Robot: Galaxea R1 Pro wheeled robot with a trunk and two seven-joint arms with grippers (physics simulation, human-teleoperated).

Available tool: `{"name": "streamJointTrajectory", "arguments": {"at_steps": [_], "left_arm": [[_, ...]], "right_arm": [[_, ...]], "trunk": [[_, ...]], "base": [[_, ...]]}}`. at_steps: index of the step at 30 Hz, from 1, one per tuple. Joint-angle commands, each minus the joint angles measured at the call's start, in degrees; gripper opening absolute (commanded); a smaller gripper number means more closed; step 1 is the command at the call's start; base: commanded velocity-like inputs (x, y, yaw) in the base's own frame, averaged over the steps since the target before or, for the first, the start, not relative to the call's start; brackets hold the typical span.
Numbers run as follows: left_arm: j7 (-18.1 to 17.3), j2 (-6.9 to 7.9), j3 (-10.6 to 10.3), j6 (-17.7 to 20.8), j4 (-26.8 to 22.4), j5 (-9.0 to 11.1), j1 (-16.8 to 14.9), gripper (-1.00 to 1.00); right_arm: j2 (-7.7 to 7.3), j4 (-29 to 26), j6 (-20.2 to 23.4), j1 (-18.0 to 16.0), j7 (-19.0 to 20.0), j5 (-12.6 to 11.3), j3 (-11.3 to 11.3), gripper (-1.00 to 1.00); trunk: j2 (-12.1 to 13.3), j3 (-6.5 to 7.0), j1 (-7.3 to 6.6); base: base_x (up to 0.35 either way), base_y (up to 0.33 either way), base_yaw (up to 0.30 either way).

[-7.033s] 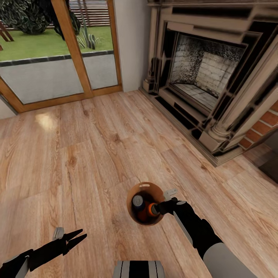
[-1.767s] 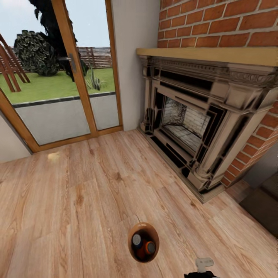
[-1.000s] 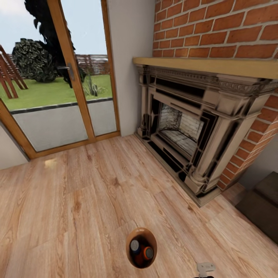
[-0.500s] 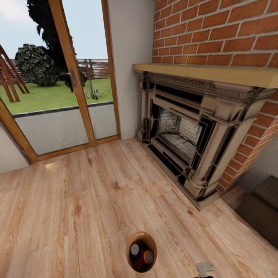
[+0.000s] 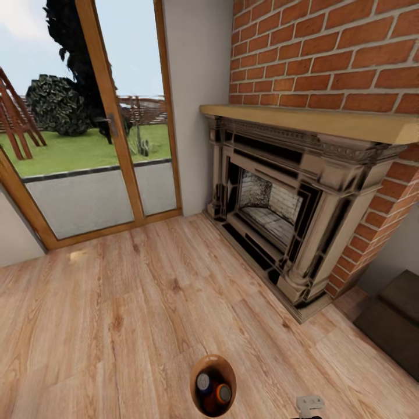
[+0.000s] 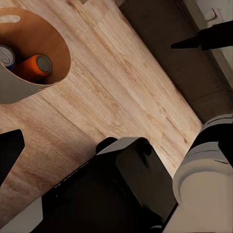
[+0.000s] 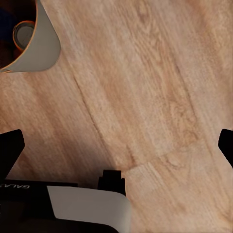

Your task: Put the three can of soda from the living room inside the tash can in the kitchen.

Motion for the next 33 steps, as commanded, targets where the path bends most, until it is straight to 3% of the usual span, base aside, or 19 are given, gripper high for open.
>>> {"name": "streamJointTrajectory", "arguments": {"at_steps": [1,33], "left_arm": [[0.0,0.00,0.0,0.0,0.0,0.0,0.0,1.00],[0.4,0.00,0.0,0.1,0.1,0.0,0.0,1.00]], "right_arm": [[0.00,0.0,0.0,0.0,0.0,0.0,0.0,1.00],[0.00,0.0,0.0,0.0,0.0,0.0,0.0,1.00]], "trunk": [[0.4,0.28,-0.23],[13.3,9.08,-7.25]], "base": [[0.000,0.000,0.000],[0.000,0.000,0.000]]}}
